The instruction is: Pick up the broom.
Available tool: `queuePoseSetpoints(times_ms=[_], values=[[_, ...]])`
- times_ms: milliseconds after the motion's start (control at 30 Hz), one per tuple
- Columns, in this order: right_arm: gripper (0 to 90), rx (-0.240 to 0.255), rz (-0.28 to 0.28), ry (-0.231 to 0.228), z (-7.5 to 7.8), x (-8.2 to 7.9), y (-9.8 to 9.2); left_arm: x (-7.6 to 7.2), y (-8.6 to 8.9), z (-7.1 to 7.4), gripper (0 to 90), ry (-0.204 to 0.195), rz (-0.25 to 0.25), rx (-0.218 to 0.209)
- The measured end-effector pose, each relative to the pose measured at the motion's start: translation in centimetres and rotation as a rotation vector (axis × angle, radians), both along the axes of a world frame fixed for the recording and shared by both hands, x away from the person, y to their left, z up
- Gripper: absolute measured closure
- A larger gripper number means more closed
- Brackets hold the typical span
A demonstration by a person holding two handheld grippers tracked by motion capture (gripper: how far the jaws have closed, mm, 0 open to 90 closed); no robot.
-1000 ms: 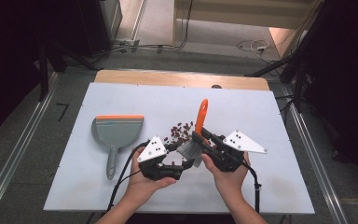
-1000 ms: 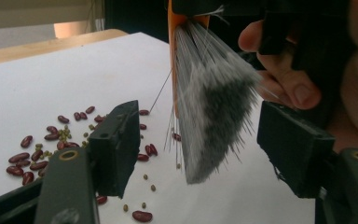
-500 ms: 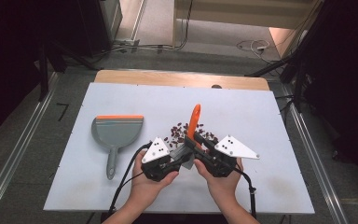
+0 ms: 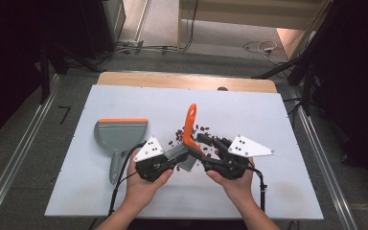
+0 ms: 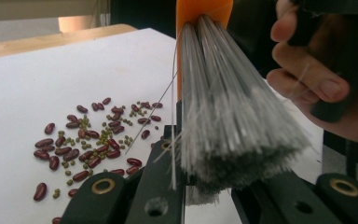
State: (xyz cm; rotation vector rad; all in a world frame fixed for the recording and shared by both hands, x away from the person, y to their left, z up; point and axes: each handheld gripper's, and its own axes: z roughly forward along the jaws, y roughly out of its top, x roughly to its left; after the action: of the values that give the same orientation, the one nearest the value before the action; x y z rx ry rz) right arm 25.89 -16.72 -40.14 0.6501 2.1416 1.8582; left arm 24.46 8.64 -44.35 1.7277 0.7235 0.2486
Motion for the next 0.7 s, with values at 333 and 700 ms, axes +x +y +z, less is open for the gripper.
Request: queuePoseSetpoints(times_ms=[333, 700], values=[[52.1, 0.009, 0.212, 0.136, -0.8, 2.9, -2.5, 0.2, 2.2, 0.7, 85.7, -0.001, -0.186, -0.077], [55.3, -0.044, 0.419, 0.162, -0.9, 2.0, -0.7, -0.2, 1.3, 0.6, 85.6, 0.002, -0.394, -0.082]])
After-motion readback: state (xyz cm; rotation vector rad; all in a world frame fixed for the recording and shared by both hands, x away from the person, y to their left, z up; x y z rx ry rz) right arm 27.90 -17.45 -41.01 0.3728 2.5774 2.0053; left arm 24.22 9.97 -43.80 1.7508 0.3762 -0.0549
